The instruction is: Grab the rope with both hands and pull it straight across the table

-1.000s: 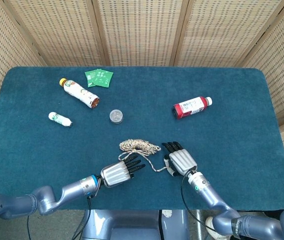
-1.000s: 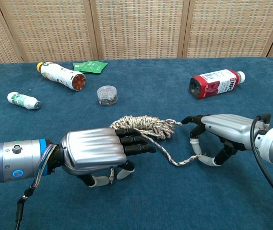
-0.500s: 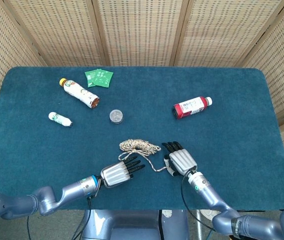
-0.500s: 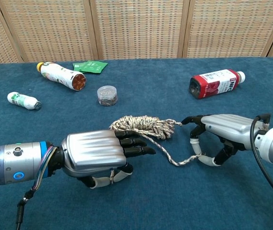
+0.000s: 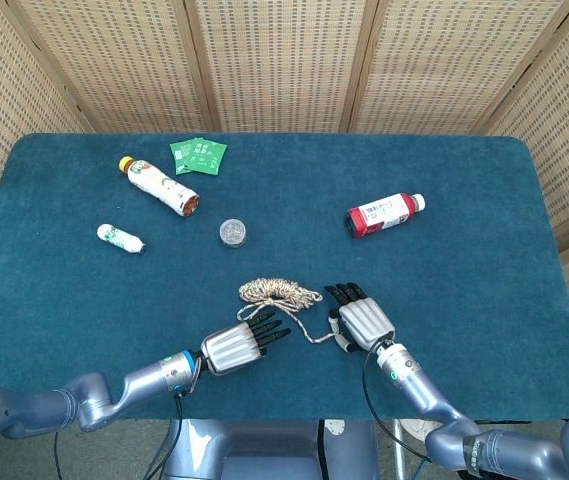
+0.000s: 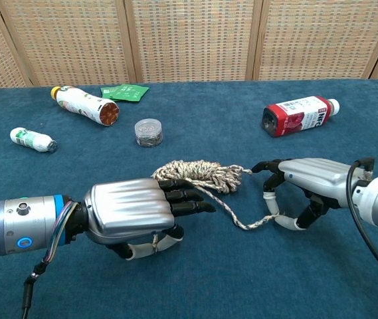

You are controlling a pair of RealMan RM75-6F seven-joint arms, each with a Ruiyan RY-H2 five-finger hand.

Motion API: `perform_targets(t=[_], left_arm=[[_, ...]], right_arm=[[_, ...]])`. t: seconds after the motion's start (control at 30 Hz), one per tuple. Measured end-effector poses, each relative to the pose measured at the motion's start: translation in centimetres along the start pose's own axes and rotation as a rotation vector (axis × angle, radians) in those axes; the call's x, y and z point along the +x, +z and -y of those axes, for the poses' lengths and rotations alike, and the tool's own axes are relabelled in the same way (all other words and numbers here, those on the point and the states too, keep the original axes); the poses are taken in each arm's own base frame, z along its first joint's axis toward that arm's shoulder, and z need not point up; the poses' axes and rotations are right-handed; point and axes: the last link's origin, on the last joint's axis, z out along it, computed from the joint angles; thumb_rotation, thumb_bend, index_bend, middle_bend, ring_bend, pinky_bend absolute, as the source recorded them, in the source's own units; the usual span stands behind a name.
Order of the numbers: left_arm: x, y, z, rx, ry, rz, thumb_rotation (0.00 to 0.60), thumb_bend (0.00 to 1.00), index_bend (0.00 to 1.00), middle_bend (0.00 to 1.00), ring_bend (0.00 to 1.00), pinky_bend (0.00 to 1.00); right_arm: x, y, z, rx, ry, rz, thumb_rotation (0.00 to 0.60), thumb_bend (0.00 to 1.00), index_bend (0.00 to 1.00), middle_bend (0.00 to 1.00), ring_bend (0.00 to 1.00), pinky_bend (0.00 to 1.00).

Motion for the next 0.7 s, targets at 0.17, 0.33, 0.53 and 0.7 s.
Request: perform_targets(t=[0.17, 0.33, 0.53, 0.7], left_arm=[[0.5, -0.8, 0.7, 0.033, -0.019, -0.028, 0.6, 0.57, 0.64, 0.0, 0.0, 0.0], [1.1, -2.6, 2.3, 0.117, -0.076, -0.083, 0.6, 0.59, 0.66, 0.0, 0.0, 0.0], [2.0, -6.1, 6.6, 0.277, -0.113, -0.15, 0.6, 0.6, 0.68, 0.0, 0.0, 0.0], [2.0, -8.8, 10.4, 0.401, -0.129, -0.162, 0.6, 0.6, 0.68, 0.0, 0.0, 0.0]], right_arm=[[0.0, 0.0, 0.0, 0.001, 0.001, -0.004, 0.6, 0.47, 0.67, 0.06, 0.0, 0.0], [0.3, 0.0, 0.1, 0.005, 0.006, -0.021, 0.6, 0.48, 0.67, 0.07, 0.0, 0.0], [1.3, 0.1, -0.3, -0.008, 0.013, -0.064, 0.6, 0.48, 0.68, 0.07, 0.0, 0.0], [3.2, 0.0, -1.9, -0.048, -0.009, -0.116, 0.6, 0.48, 0.68, 0.08, 0.0, 0.0]])
